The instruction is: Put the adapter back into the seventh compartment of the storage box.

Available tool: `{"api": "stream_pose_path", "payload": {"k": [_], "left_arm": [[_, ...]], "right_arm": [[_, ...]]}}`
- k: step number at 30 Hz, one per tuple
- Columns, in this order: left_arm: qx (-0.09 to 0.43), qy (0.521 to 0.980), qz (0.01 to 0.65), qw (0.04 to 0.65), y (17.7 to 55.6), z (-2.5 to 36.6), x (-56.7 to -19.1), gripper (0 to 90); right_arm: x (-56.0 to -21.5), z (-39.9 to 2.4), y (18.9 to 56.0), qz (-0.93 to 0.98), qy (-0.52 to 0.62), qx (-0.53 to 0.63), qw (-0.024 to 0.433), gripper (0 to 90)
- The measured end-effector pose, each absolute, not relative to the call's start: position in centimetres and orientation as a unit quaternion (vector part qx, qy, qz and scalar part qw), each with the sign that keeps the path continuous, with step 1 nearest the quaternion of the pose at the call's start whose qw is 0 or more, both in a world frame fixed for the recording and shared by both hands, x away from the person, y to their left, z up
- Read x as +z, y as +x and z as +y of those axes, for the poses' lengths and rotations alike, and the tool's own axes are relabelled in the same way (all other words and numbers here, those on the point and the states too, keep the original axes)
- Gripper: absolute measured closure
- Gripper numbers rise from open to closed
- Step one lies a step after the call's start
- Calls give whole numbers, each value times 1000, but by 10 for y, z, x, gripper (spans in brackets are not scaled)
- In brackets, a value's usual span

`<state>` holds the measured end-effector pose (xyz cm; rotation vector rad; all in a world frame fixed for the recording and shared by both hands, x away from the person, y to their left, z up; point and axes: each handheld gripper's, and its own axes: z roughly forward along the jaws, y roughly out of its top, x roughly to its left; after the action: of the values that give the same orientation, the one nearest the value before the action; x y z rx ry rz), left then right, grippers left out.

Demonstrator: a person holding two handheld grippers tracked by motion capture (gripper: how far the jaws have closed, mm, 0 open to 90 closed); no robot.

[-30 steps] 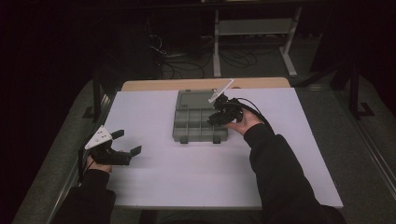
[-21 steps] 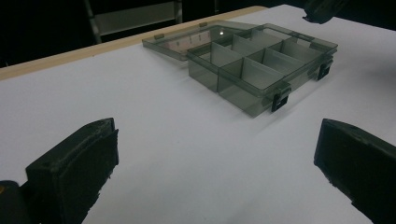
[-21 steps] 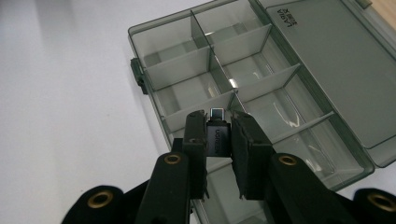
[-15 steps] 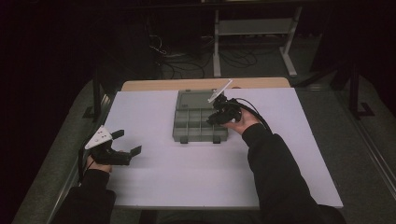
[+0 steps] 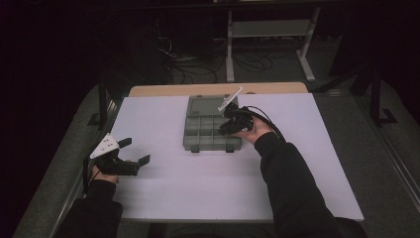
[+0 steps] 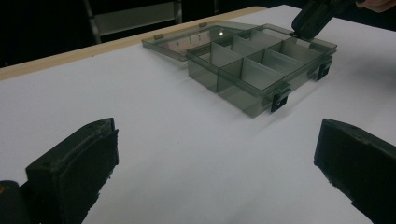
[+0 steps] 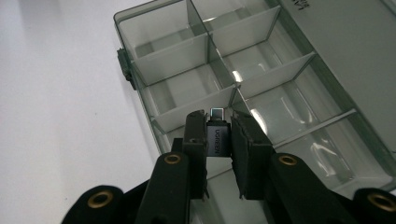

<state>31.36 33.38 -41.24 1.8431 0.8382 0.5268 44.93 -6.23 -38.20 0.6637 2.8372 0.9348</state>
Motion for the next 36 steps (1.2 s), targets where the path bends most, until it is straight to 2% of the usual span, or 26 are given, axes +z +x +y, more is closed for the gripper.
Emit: {"api": "stream_pose_path", "payload": {"k": [22,24,29,35,36], "left_arm": [[217,763,345,501,313,334,-412,0],[217,763,346,501,314,334,-412,0],[217,763,345,501,313,333,-412,0],[217,763,345,502,313,333,-412,0],[217,763,345,502,313,333,-412,0]], "right_arm": [[-401,-47,454,933,216,288,19,736],[-401,-48,455,933,216,289,11,664],[-400,-49,454,931,220,290,11,609],[-395,-53,453,929,232,288,20,446],[-395,-53,453,929,232,288,20,446]]}}
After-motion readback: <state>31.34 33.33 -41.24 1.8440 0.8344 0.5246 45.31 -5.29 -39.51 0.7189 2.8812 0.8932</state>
